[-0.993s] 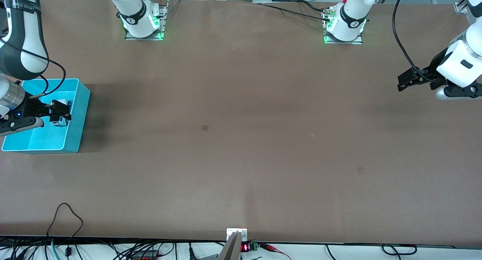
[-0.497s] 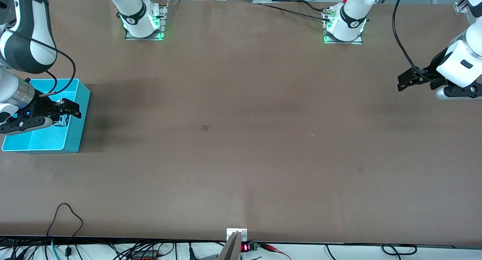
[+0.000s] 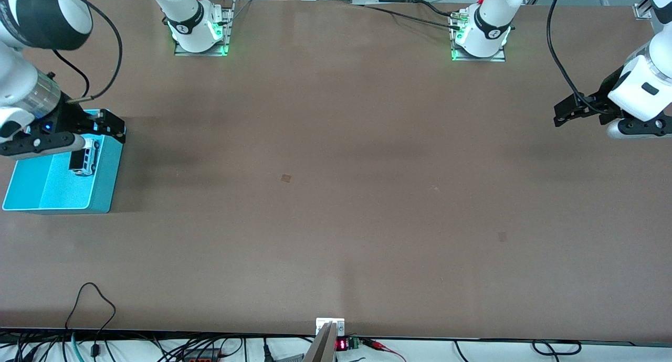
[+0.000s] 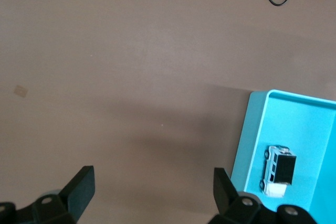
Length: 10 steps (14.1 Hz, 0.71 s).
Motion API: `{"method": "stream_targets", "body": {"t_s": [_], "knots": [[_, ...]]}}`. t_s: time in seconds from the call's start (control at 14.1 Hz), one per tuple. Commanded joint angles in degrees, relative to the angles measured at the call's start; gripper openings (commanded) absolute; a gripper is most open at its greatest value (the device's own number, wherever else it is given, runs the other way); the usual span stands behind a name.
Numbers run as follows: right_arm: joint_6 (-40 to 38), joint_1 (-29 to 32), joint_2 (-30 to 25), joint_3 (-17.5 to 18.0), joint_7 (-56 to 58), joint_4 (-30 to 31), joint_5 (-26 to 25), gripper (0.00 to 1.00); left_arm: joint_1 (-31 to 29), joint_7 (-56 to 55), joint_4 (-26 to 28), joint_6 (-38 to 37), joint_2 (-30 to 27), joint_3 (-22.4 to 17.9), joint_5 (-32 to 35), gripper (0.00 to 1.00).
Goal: Wind and store white jeep toy
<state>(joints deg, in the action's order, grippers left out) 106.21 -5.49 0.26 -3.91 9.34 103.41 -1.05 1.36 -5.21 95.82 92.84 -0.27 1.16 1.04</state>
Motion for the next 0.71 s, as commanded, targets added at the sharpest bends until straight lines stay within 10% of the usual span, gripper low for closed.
{"method": "stream_targets", "body": {"t_s": [0.0, 0.64], "knots": [[-6.43, 2.15, 0.09, 1.80, -3.26, -6.09, -0.53, 1.00, 0.22, -0.24, -1.51, -1.34, 0.62, 0.51, -0.42, 1.00], [-11.11, 1.71, 0.52, 1.98, -9.25, -12.97, 3.24, 1.00, 0.13, 0.11, -4.59, -4.24, 2.12, 1.12, -0.42, 1.00]]}}
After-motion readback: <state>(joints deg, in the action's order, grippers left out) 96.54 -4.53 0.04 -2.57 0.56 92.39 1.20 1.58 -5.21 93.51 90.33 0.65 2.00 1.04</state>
